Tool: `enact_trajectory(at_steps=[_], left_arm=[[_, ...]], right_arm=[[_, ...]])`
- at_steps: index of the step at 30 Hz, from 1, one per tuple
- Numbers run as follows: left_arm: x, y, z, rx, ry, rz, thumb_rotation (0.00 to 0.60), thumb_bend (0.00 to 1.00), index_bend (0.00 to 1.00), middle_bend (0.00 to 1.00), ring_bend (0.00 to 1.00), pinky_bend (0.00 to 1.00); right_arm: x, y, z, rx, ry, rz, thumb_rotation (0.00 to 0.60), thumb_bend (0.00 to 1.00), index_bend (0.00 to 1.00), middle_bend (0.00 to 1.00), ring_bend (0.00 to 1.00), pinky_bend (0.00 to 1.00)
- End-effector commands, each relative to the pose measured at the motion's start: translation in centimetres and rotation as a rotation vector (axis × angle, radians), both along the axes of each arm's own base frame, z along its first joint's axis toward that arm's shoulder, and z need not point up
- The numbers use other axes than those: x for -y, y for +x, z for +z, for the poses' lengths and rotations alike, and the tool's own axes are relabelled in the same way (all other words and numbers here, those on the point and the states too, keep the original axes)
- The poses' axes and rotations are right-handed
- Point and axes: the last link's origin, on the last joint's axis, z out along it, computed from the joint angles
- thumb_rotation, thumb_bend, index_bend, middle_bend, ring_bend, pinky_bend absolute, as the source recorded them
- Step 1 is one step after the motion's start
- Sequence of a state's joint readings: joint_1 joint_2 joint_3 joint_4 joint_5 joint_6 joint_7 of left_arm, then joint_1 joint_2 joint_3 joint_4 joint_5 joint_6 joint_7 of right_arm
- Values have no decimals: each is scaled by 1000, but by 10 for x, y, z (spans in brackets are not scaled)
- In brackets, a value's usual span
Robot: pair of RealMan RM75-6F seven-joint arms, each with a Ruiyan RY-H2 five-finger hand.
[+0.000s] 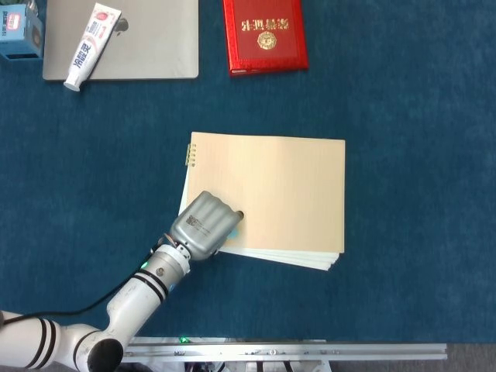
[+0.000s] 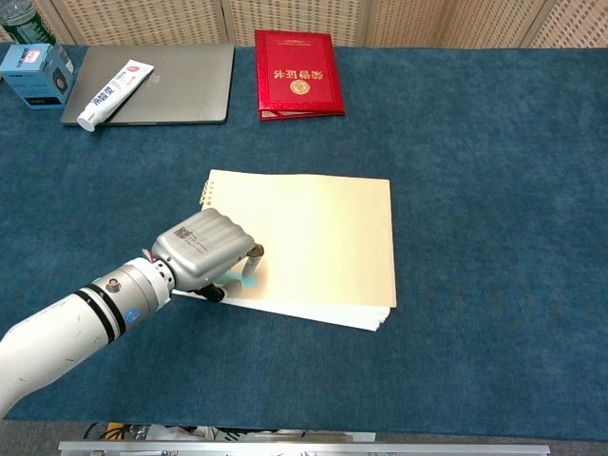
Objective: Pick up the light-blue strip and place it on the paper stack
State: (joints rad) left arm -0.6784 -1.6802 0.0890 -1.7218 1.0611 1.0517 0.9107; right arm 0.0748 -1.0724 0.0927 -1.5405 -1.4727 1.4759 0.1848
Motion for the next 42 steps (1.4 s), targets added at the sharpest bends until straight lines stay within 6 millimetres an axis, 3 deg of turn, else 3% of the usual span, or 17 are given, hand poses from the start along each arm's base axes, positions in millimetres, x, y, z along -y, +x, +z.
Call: enact_trajectory(at_steps=[1, 33, 42], left_arm=[[1, -1, -1, -8, 0, -2, 600, 398, 477, 1000, 1000, 1000], [8, 0, 11, 37, 7, 0, 600, 397, 477, 1000, 1000, 1000], [12, 1, 1, 16, -17, -16, 600, 397, 477, 1000, 1000, 1000]], right_arm=[[0, 0, 0, -1, 1, 0, 600, 259, 344, 379, 417, 333], [-4, 0, 3, -2, -8, 1, 600, 259, 344, 379, 417, 334], [-5, -1, 3, -2, -8, 0, 600, 259, 344, 379, 417, 333]])
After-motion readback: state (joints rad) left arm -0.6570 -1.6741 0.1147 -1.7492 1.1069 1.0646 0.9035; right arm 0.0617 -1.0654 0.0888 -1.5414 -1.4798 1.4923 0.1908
